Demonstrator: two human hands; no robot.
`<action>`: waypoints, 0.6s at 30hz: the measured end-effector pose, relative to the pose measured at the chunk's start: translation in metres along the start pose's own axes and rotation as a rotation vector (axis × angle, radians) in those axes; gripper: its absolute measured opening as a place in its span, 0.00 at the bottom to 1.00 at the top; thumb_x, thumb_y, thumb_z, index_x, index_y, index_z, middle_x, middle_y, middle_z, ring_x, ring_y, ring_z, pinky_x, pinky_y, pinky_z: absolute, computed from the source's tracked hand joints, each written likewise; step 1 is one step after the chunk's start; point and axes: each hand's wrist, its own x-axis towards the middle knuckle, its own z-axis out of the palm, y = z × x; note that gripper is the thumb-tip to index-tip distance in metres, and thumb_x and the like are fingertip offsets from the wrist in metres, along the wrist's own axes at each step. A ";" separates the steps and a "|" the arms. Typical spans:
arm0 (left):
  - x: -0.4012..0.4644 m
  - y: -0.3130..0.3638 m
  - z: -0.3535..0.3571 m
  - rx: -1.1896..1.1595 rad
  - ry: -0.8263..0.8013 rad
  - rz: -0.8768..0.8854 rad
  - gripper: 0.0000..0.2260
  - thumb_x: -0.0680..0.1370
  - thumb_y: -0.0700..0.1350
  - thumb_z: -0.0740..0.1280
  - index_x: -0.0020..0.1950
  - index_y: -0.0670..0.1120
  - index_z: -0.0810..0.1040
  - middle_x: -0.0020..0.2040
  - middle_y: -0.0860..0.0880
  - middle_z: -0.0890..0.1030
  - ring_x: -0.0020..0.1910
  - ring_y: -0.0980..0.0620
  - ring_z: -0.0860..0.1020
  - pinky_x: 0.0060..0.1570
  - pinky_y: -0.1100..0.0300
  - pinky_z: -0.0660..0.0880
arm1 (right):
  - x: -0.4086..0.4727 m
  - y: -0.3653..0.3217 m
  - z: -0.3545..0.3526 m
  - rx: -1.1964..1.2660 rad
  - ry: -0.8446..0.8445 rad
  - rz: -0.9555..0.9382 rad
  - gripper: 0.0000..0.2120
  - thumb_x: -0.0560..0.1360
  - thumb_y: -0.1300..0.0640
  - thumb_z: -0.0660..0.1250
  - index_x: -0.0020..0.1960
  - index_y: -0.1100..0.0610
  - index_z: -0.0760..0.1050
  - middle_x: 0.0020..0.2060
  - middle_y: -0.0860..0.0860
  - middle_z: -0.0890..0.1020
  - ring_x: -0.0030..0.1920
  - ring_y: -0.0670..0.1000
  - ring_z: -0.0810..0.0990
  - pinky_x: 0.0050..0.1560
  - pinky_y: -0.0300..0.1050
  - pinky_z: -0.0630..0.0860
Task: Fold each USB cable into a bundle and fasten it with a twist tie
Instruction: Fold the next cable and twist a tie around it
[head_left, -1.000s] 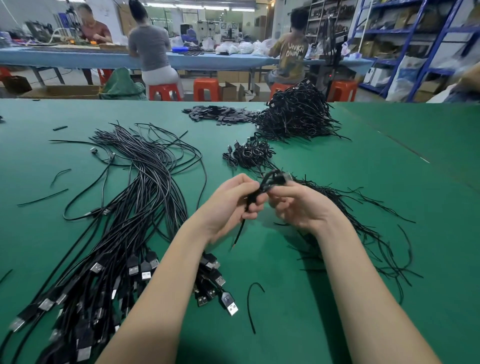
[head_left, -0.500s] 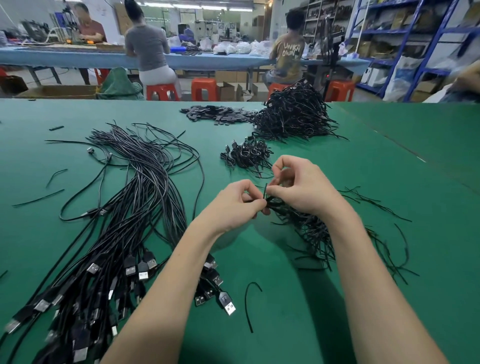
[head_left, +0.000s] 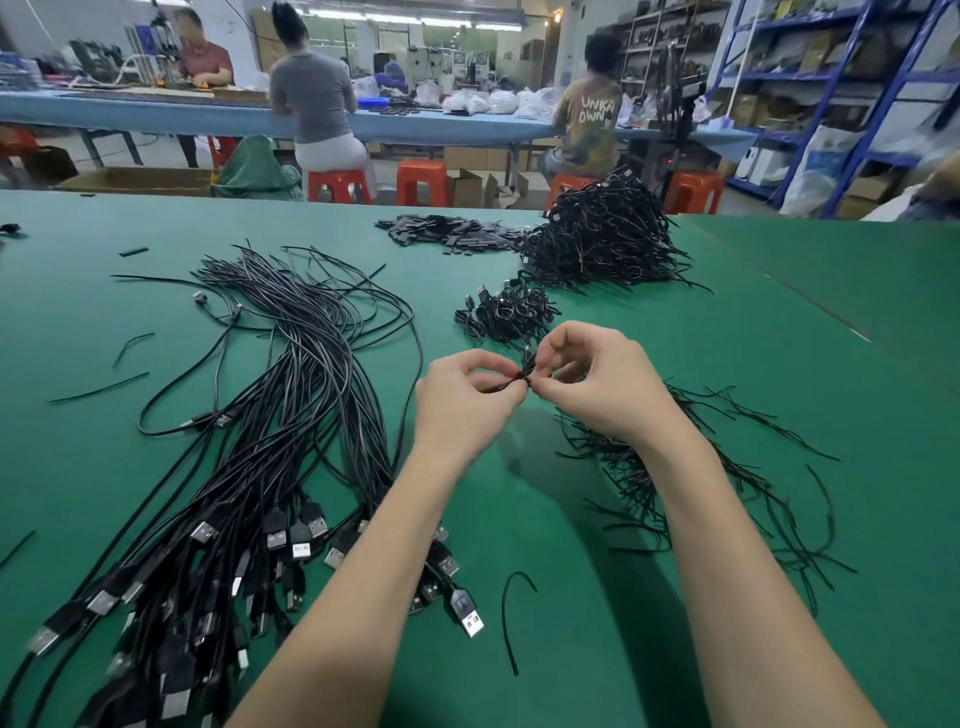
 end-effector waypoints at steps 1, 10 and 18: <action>-0.001 0.000 0.001 0.066 0.029 0.065 0.02 0.71 0.45 0.75 0.42 0.50 0.84 0.34 0.56 0.85 0.36 0.64 0.81 0.46 0.75 0.72 | 0.001 0.000 0.001 -0.006 0.003 0.022 0.06 0.71 0.61 0.74 0.42 0.51 0.80 0.35 0.44 0.85 0.32 0.40 0.79 0.36 0.29 0.71; -0.007 -0.001 0.010 0.117 0.153 0.310 0.05 0.72 0.40 0.74 0.44 0.50 0.85 0.37 0.57 0.85 0.39 0.68 0.81 0.42 0.79 0.71 | 0.007 -0.001 0.008 -0.176 0.170 -0.035 0.05 0.73 0.53 0.76 0.39 0.48 0.84 0.31 0.42 0.83 0.35 0.39 0.82 0.40 0.35 0.78; 0.010 0.008 -0.013 -0.667 -0.367 -0.262 0.03 0.78 0.40 0.70 0.49 0.41 0.80 0.47 0.42 0.83 0.44 0.49 0.82 0.48 0.58 0.81 | 0.003 0.008 0.011 -0.178 0.197 -0.235 0.04 0.76 0.56 0.72 0.44 0.49 0.79 0.38 0.44 0.83 0.39 0.47 0.81 0.46 0.51 0.79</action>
